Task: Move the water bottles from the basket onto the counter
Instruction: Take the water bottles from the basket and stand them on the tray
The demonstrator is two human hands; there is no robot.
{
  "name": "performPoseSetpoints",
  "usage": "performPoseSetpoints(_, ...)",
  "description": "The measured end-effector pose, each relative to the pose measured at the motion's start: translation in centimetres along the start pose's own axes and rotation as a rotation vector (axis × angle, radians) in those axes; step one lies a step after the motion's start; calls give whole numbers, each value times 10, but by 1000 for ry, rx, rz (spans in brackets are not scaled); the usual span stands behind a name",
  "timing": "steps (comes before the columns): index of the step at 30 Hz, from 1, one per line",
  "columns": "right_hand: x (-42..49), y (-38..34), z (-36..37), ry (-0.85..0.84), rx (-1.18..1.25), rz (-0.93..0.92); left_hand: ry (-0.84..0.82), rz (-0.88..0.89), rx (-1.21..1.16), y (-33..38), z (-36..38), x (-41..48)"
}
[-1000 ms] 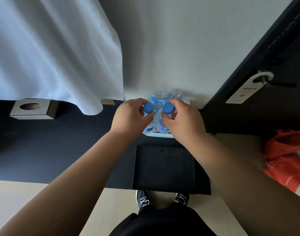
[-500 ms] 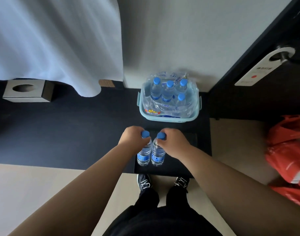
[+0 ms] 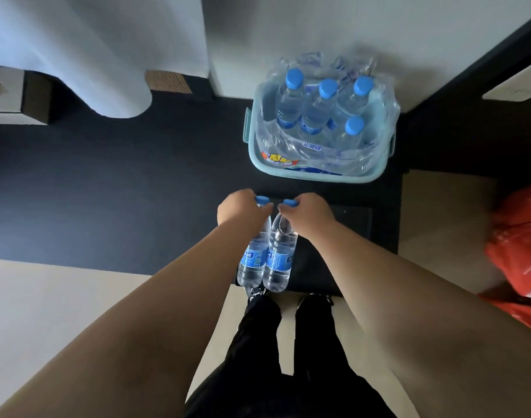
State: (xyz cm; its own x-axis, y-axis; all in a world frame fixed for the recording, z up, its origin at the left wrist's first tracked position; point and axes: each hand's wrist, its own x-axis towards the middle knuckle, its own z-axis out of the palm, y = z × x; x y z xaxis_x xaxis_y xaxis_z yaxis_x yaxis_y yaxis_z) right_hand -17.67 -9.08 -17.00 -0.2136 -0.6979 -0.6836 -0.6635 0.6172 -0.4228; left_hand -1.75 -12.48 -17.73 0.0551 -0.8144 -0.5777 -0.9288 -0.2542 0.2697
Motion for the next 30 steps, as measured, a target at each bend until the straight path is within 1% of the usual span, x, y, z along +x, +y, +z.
performPoseSetpoints(3,17,4,12,-8,-34,36,-19,-26,97,-3,17,16)
performPoseSetpoints(7,35,13,26,3,-54,77,-19,-31,155,-7,34,30)
performPoseSetpoints(10,39,19,33,-25,-120,108,-10,-34,178,-12,40,33)
performPoseSetpoints(15,26,25,30,-82,-212,58,23,40,247,-16,33,22)
performPoseSetpoints(20,1,29,13,-115,-267,11,26,79,241,-16,15,0)
performPoseSetpoints(26,-30,6,-45,-13,-299,-74,89,145,219,9,-43,-18)
performPoseSetpoints(30,-46,-15,-92,99,-299,-157,172,219,194,37,-88,-24)
